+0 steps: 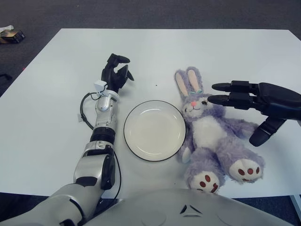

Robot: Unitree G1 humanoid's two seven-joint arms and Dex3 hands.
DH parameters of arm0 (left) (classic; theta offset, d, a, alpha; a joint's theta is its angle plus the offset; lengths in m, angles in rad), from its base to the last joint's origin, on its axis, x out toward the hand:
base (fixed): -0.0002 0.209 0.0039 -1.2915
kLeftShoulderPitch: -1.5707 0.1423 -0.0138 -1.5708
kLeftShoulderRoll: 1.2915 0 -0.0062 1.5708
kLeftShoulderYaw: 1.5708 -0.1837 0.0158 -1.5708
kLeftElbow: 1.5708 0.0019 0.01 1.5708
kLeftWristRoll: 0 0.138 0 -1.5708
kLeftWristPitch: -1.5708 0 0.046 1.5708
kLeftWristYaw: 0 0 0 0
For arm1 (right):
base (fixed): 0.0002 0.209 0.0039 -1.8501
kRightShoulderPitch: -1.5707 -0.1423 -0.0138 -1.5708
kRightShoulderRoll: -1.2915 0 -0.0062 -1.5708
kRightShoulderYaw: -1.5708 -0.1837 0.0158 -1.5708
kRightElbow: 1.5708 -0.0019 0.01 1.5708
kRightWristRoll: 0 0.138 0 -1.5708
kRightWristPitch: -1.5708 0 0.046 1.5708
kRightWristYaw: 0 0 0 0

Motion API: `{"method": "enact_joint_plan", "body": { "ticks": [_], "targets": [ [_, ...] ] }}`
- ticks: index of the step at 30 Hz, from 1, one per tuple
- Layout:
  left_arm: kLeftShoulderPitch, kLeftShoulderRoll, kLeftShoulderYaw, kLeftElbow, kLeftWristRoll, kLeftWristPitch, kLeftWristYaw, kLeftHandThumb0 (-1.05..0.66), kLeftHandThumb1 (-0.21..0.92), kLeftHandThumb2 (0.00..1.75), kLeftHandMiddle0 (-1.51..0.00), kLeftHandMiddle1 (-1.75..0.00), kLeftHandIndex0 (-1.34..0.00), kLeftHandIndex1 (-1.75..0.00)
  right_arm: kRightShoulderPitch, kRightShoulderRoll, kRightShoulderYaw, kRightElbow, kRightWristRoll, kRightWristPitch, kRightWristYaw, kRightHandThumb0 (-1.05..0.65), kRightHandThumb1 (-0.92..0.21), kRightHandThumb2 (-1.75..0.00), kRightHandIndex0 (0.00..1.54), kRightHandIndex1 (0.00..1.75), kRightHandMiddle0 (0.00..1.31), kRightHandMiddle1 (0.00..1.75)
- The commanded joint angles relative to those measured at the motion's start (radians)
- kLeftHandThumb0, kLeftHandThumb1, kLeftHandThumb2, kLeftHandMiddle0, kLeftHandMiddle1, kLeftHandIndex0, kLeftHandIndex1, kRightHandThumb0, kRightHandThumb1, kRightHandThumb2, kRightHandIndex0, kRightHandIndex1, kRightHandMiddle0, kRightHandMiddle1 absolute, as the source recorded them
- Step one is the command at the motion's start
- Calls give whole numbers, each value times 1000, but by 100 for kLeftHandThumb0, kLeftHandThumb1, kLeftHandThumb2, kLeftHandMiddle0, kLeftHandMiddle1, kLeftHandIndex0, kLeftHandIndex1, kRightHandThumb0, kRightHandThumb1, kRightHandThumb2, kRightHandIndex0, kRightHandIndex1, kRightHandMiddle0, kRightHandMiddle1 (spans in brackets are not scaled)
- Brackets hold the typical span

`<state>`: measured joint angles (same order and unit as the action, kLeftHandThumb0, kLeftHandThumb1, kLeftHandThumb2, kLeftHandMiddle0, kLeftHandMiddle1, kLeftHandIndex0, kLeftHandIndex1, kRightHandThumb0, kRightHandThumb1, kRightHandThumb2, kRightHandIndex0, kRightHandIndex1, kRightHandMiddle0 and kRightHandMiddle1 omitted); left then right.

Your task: Put the doll into the plate.

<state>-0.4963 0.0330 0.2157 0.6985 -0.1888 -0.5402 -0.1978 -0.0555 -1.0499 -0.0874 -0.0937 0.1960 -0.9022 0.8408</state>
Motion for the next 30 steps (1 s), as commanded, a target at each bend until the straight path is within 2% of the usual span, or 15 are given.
{"method": "enact_joint_plan", "body": {
  "ticks": [1,9,20,26,30],
  "targets": [
    [51,-21,-2,16,-12,-1,0,-35,92,32,-94,-175,-41,-152,10,-32,0,-28,24,30,31,-57,-92,-27,10,0,14,0],
    [56,-32,-2,9,-12,0,4,-35,92,32,-94,-175,-42,-152,44,-58,-20,-110,27,108,69,-50,-92,-20,8,0,16,1],
    [64,-52,-2,-9,-11,6,17,-35,92,31,-94,-175,-43,-151,84,-86,-51,-240,8,257,111,-22,-92,-10,7,0,21,3],
    [68,-59,-4,-17,-6,10,27,-35,92,30,-94,-175,-44,-150,87,-80,-63,-269,10,285,128,-13,-92,-9,7,0,25,5],
    [69,-64,-7,-23,-2,12,38,-35,92,29,-94,-175,-44,-150,80,-77,-60,-289,15,301,137,-12,-92,-10,12,2,29,6]
  ]
}}
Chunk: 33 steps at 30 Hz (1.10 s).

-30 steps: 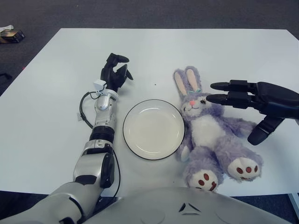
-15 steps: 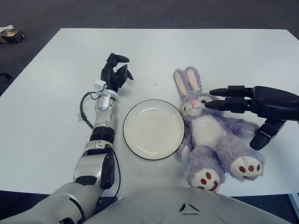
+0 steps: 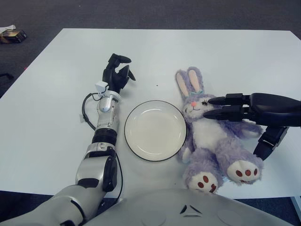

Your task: Put the doll into the plate.

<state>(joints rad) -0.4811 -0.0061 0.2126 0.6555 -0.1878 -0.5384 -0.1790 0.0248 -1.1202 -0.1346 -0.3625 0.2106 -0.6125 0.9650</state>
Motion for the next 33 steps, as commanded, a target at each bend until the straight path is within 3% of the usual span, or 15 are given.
{"method": "enact_joint_plan", "body": {
  "ticks": [1,6,10,17,23,24,25,26,27,29,31,33],
  "targets": [
    [54,-25,-4,19,-2,11,21,-35,92,29,-94,-175,-44,-150,-3,-6,-12,-22,3,13,16,-12,-92,-10,16,2,30,6],
    [57,-27,-8,13,2,14,32,-35,92,29,-94,-175,-45,-149,-9,0,-18,-26,-9,2,20,-13,-92,-11,30,3,35,6],
    [58,-26,-11,7,8,18,44,-35,92,29,-94,-175,-45,-149,-48,9,-25,-31,-97,-57,-1,-13,-92,-11,35,4,39,7],
    [66,-24,-18,-10,19,30,64,-35,92,29,-94,-175,-45,-149,-94,13,-18,-51,-168,-79,-25,2,-92,-15,40,3,46,8],
    [68,-22,-21,-18,23,35,72,-35,92,29,-94,-175,-44,-150,-96,32,-20,-49,-165,-82,-51,5,-92,-16,61,10,58,9],
    [69,-21,-21,-18,23,35,72,-35,92,30,-93,-175,-44,-150,-95,38,-20,-47,-159,-82,-58,15,-92,-19,57,58,63,11],
    [69,-21,-21,-19,23,35,73,-35,92,30,-93,-175,-44,-150,-94,41,-19,-46,-155,-82,-61,22,-92,-22,52,90,65,13],
    [69,-21,-21,-19,24,36,73,-35,92,30,-93,-175,-44,-150,-86,59,-22,-33,-127,-90,-74,25,-92,-23,51,101,66,13],
    [69,-22,-22,-20,24,36,74,-35,92,30,-93,-175,-44,-150,-80,72,-24,-24,-109,-96,-83,28,-92,-24,50,117,64,25],
    [70,-22,-22,-21,25,36,76,-35,92,30,-93,-175,-44,-150,-52,146,-32,31,-36,-150,-125,31,-92,-24,49,130,56,50],
    [72,-22,-23,-25,26,37,78,-35,92,30,-93,-175,-44,-150,-27,214,-37,82,6,-209,-160,13,-92,-23,47,143,54,89],
    [73,-22,-23,-27,28,38,80,-35,92,30,-93,-175,-44,-150,-16,265,-37,122,25,-260,-186,6,-92,-23,45,149,54,101]
  ]
}}
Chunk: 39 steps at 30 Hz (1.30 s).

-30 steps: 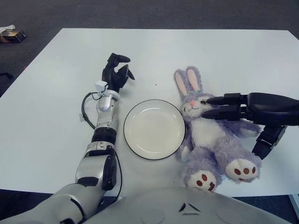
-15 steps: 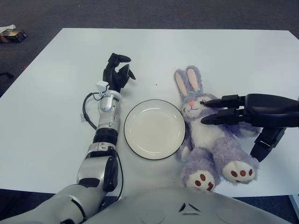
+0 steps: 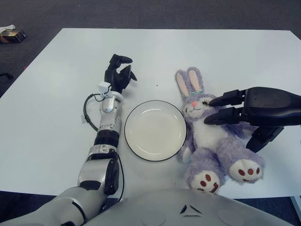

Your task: Put the doll into the plate.

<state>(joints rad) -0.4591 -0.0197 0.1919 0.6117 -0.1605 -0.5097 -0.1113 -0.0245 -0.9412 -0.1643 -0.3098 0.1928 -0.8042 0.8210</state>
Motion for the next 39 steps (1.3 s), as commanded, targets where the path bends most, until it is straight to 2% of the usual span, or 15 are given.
{"method": "enact_joint_plan", "body": {
  "ticks": [1,5,7,10,16,20,22,25,30,37,39],
  "targets": [
    [51,-9,-2,16,1,9,13,-35,92,30,-93,-175,-44,-150,36,106,-7,85,50,-89,-52,4,-92,-23,43,153,55,105],
    [53,-9,-3,12,3,11,15,-35,92,30,-93,-175,-43,-150,37,145,-9,120,38,-131,-72,1,-92,-23,41,157,57,110],
    [55,-9,-4,7,6,12,17,-35,92,30,-93,-175,-43,-151,41,174,-18,139,9,-150,-92,0,-75,-55,37,165,54,127],
    [56,-10,-4,2,9,14,19,-35,92,30,-92,-175,-43,-151,41,185,-22,157,-14,-169,-105,0,-66,-73,35,168,51,138],
    [61,-10,-7,-5,15,14,25,-35,92,30,-92,-175,-43,-151,22,191,-27,204,-60,-230,-130,0,-66,-73,42,155,47,149],
    [62,-10,-9,-7,17,13,28,-35,92,30,-92,-175,-43,-151,6,210,-34,222,-93,-257,-169,0,-61,-80,46,152,45,155],
    [63,-10,-11,-9,18,12,30,-35,92,30,-92,-175,-43,-151,-8,234,-44,226,-121,-266,-199,0,-55,-94,47,158,40,165],
    [64,-10,-12,-9,19,12,33,-35,92,30,-92,-175,-43,-151,-18,253,-52,223,-155,-251,-233,0,-49,-106,49,163,37,171],
    [65,-10,-14,-11,21,10,36,-35,92,30,-92,-175,-43,-151,-22,256,-53,216,-182,-231,-266,0,-45,-113,50,167,35,174],
    [71,-9,-21,-19,25,10,43,-35,92,31,-92,-175,-43,-151,-27,249,-54,208,-211,-203,-300,0,-46,-107,52,165,41,163],
    [76,-10,-24,-29,30,12,49,-35,92,31,-92,-175,-43,-151,-44,294,-74,222,-280,-219,-348,0,-46,-105,53,162,43,162]
  ]
}}
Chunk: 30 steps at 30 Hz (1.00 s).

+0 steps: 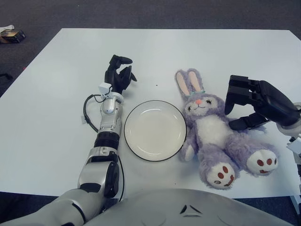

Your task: Put the doll into the plate.

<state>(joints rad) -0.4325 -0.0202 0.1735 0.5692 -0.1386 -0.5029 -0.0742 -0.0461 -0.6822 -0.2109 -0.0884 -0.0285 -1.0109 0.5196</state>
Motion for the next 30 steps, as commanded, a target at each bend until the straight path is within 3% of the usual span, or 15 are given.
{"method": "enact_joint_plan", "body": {
  "ticks": [1,6,17,23,30],
  "targets": [
    [51,-9,-7,10,9,6,13,-35,92,31,-92,-175,-43,-151,-27,47,-33,5,-80,-18,-62,0,-46,-105,53,161,43,162],
    [55,-10,-10,1,14,9,20,-35,92,31,-92,-175,-42,-152,-34,81,-50,14,-150,-40,-124,0,-43,-109,55,157,44,168],
    [57,-9,-17,-4,16,11,30,-35,92,31,-92,-175,-42,-152,-37,46,-27,23,-179,-60,-158,0,-41,-114,55,157,42,174],
    [60,-12,-22,-10,24,13,39,-35,92,31,-92,-175,-42,-152,-95,-87,75,38,-106,-39,-67,0,-41,-113,57,154,42,175],
    [66,-16,-29,-21,34,15,51,-35,92,31,-92,-175,-42,-152,-118,-155,104,48,-79,-53,-38,-1,-44,-106,60,145,42,173]
  ]
}}
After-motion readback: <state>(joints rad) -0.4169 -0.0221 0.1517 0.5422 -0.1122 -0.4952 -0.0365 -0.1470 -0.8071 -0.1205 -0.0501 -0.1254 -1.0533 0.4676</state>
